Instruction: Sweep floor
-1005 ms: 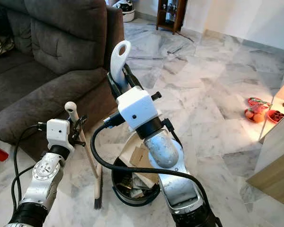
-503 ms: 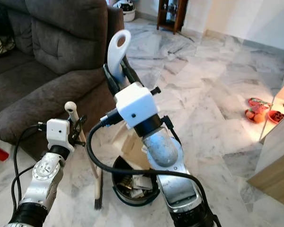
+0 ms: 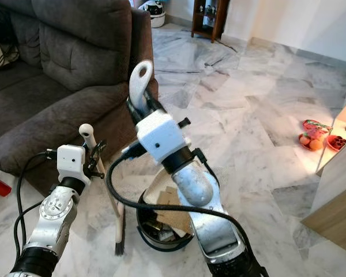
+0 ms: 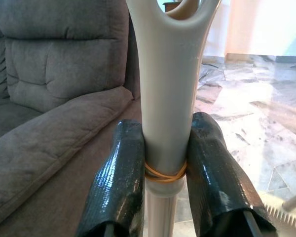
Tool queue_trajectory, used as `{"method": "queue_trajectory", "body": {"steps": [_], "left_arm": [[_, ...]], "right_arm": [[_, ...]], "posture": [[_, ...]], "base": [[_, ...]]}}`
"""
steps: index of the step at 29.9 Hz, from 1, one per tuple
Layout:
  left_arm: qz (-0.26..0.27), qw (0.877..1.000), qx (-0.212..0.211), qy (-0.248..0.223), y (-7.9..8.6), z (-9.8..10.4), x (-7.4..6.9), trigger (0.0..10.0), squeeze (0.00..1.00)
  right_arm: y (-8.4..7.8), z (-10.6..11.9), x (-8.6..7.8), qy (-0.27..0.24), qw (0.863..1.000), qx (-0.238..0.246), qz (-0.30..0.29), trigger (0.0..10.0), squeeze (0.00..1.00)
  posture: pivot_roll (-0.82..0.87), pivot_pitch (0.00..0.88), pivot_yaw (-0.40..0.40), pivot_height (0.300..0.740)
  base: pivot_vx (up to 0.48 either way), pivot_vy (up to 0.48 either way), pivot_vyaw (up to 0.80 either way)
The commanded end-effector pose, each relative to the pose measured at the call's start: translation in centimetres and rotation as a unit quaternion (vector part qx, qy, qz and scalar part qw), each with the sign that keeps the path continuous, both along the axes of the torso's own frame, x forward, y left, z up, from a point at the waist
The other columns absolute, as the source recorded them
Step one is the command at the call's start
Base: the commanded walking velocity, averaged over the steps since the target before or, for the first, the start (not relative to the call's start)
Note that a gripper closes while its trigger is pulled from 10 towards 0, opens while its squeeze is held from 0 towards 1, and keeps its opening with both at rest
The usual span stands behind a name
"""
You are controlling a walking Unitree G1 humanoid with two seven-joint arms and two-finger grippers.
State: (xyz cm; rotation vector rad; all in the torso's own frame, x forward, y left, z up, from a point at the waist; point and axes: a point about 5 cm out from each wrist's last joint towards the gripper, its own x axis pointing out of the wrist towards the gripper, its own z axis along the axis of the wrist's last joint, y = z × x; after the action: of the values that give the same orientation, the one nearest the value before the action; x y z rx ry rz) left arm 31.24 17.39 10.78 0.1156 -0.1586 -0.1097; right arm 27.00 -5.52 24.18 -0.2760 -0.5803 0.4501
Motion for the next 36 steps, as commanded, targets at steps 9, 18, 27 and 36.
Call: {"method": "queue_trajectory", "body": {"steps": [9, 18, 27, 36], "left_arm": [[-0.003, 1.000, 0.005, -0.025, 0.0, 1.0, 0.3, 10.0, 0.00], [-0.002, 1.000, 0.008, -0.027, 0.0, 1.1, 0.3, 10.0, 0.00], [-0.010, 0.999, 0.018, -0.031, -0.3, 1.1, 0.3, 10.0, 0.00], [-0.012, 0.999, 0.017, -0.031, -0.4, 1.1, 0.2, 10.0, 0.00]], "right_arm": [[0.4, 3.4, -1.9, -0.110, 0.993, 0.033, 0.023, 10.0, 0.00], [-0.1, 4.0, -2.0, -0.147, 0.988, 0.040, 0.004, 10.0, 0.00], [-2.2, 4.6, -0.9, -0.163, 0.982, 0.057, -0.080, 10.0, 0.00], [-7.0, 1.6, 2.7, -0.105, 0.966, 0.016, -0.237, 10.0, 0.00]], "posture": [[0.01, 0.072, 0.014, 0.740], [0.01, 0.070, 0.012, 0.740], [0.01, 0.061, 0.010, 0.740], [0.00, 0.063, 0.004, 0.740]], "base": [[0.000, 0.000, 0.00], [0.000, 0.000, 0.00], [0.000, 0.000, 0.00], [0.000, 0.000, 0.00]]}}
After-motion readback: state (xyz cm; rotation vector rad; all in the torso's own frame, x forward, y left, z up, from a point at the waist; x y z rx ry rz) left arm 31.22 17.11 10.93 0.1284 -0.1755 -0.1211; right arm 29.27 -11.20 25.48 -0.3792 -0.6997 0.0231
